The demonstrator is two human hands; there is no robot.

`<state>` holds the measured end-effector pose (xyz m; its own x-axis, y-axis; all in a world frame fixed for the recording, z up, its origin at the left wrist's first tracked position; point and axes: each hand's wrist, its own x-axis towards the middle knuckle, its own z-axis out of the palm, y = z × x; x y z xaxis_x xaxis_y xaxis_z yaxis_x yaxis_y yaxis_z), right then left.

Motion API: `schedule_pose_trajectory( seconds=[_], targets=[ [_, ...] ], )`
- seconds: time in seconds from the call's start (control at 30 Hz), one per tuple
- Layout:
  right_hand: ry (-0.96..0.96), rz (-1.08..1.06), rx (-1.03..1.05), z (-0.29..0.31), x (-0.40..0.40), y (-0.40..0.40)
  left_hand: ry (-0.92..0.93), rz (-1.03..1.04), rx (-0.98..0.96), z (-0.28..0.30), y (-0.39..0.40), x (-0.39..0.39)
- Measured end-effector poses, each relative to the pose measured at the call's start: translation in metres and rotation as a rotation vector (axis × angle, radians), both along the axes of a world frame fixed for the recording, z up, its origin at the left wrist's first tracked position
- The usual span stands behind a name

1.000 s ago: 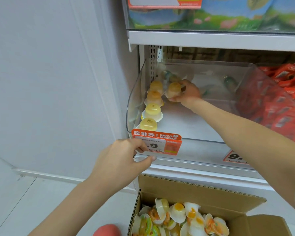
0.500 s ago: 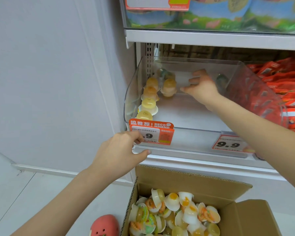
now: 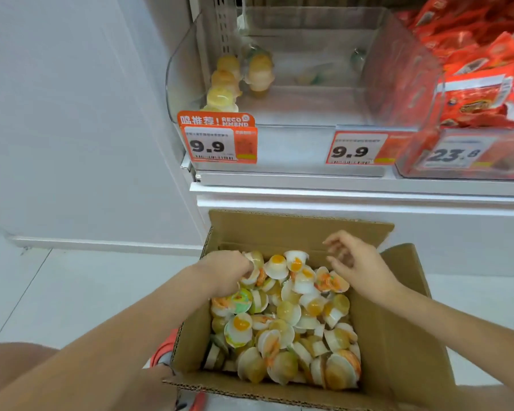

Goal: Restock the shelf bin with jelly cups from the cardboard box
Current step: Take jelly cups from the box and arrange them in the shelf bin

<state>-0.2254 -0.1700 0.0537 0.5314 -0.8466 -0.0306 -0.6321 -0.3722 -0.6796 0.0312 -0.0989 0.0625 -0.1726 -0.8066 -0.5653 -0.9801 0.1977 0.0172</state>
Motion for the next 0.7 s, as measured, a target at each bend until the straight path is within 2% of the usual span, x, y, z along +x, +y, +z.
schedule_pose_trajectory(
  seconds=[0.17,0.27,0.37,0.53,0.6,0.7],
  targets=[
    [0.285,0.244,0.306,-0.08,0.003,0.025,-0.165,-0.168,0.2,-0.075,0.004,-0.025],
    [0.405,0.427,0.387,-0.109,0.02,0.041,-0.211,-0.283,0.261,-0.112,0.011,-0.032],
    [0.597,0.512,0.419,-0.127,0.03,0.05,-0.228,-0.344,0.244,-0.135,0.015,-0.032],
    [0.586,0.573,0.675,-0.144,0.018,0.042,-0.195,-0.362,0.24,-0.15,0.014,-0.031],
    [0.61,0.665,0.645,-0.147,0.012,0.041,-0.168,-0.316,0.239,-0.15,0.014,-0.027],
    [0.622,0.703,0.462,-0.154,0.013,0.051,-0.109,-0.27,0.205,-0.147,0.018,-0.024]
  ],
)
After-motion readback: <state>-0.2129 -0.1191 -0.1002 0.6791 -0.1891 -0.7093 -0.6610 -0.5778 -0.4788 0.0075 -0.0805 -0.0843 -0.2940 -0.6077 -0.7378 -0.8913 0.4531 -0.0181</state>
